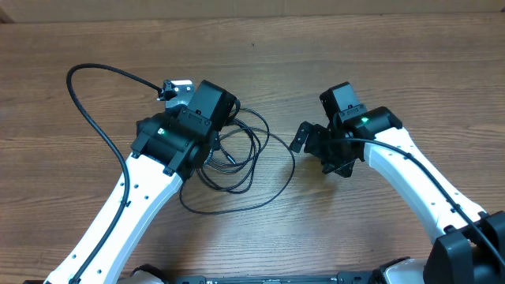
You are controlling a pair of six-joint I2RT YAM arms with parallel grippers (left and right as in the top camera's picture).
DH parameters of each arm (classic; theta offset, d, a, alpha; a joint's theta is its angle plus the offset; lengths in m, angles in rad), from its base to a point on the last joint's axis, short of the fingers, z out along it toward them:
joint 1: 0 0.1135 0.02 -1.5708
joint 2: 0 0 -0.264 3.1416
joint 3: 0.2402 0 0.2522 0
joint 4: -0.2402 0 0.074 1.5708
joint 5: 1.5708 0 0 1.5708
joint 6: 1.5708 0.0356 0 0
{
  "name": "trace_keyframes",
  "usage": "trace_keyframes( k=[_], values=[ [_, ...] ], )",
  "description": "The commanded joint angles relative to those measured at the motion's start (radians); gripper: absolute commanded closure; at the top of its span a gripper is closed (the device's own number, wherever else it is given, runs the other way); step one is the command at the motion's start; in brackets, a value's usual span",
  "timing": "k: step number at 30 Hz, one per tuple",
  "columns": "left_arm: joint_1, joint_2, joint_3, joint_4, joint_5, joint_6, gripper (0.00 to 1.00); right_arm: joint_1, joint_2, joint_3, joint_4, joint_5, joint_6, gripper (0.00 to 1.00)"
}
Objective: Untangle cables
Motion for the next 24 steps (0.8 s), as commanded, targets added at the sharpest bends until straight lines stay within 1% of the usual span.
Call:
trace_keyframes(
  k=[1, 6, 12, 18, 24],
  values=[
    [0.007, -0.008, -0.002, 0.007, -0.026, 0.008, 0.01, 0.045, -0.003, -0.019, 0.021, -0.008, 0.079, 0.00],
    [0.007, -0.008, -0.002, 0.017, -0.027, 0.008, 0.00, 0.140, 0.004, -0.023, 0.037, 0.056, 0.158, 0.00],
    [0.007, -0.008, -0.002, 0.013, -0.064, 0.009, 0.00, 0.227, 0.039, -0.023, 0.027, 0.159, 0.210, 0.00],
    [0.007, -0.008, -0.002, 0.004, -0.103, 0.009, 0.00, 0.239, 0.145, -0.023, 0.032, 0.183, 0.211, 0.00],
    [0.007, -0.008, -0.002, -0.003, -0.104, 0.009, 0.01, 0.239, 0.248, -0.023, 0.082, 0.183, 0.211, 0.00]
  ],
)
